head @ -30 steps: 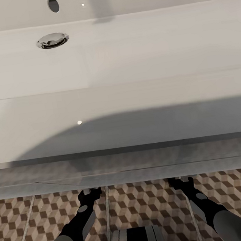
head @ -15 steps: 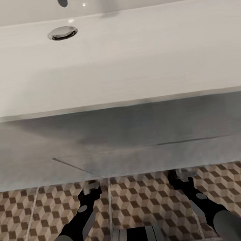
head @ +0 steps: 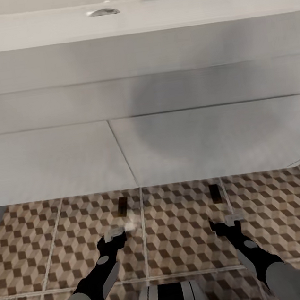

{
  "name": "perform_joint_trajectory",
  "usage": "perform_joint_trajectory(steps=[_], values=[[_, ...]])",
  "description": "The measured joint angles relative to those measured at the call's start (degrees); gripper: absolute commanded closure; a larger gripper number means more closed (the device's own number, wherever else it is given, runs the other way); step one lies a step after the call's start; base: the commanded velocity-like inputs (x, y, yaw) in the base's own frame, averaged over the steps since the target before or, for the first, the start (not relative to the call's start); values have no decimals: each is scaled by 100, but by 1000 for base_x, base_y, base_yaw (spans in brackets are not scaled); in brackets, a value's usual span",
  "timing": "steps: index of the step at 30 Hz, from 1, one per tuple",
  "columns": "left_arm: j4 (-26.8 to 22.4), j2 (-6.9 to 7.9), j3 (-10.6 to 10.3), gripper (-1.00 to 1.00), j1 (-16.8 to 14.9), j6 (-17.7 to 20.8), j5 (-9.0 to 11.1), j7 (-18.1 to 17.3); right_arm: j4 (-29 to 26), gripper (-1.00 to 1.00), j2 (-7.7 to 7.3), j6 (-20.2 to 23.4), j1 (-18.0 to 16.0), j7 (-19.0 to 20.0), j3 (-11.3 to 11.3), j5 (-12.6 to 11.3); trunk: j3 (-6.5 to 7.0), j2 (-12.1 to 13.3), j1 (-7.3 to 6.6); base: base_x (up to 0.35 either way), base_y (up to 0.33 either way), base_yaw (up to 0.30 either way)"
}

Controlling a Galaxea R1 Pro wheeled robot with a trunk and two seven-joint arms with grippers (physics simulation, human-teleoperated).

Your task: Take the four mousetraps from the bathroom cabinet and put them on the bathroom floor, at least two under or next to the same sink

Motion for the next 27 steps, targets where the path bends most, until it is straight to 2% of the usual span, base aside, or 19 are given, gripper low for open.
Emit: perform_joint_trajectory(steps=[9,27], values=[[1,-2,-7,-100,1,12,-4,-2,0,-100,0,-3,0,0,0,0,0,0,-2,-263,21,0],[-3,-1,-14,-100,-2,38,5,-7,0,-100,0,-4,0,-1,0,0,0,0,-4,-22,1,0]])
